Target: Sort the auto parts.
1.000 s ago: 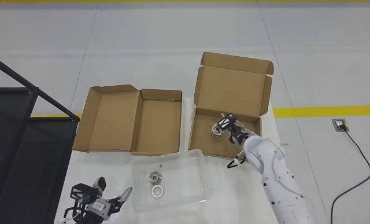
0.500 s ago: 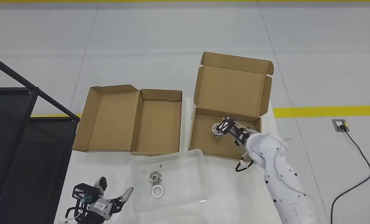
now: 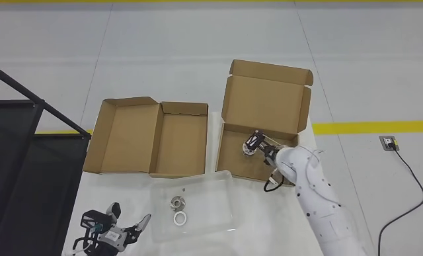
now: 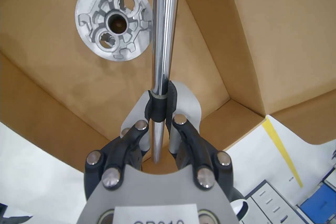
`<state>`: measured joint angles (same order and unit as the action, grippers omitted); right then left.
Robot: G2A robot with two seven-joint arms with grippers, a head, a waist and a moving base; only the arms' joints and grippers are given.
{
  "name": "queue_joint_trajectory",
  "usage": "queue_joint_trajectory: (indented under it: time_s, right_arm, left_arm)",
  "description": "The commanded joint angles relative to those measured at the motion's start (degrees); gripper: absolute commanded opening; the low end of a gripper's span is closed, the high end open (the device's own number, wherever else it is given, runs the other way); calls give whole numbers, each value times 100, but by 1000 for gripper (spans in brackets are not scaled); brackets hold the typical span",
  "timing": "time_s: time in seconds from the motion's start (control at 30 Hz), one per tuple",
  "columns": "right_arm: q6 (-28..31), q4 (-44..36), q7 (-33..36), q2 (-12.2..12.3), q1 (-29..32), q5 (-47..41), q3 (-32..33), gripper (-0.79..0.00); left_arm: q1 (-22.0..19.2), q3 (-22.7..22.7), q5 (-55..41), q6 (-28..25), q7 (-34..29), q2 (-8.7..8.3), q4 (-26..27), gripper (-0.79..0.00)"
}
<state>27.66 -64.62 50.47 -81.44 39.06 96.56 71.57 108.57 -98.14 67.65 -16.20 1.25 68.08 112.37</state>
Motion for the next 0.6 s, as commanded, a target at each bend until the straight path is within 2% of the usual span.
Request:
queue_joint_trajectory:
  time_s: [0.0, 0.27, 0.47, 0.57]
  right_arm:
    - [38, 153, 133, -3, -68, -34, -27, -785]
    - [326, 628, 286, -14, -302, -261, -125, -785]
    - [138, 957, 327, -31, -445, -353, -182, -785]
    - [-149, 1077, 357, -45, -508, -356, -202, -785]
  left_arm:
    - [0, 0, 5, 6, -1, 1, 0, 0]
    - [-15, 30, 29, 10, -4, 5, -4, 0]
    - [-24, 44, 52, 13, -2, 8, -9, 0]
    - [-21, 45, 58, 16, 9, 9, -3, 0]
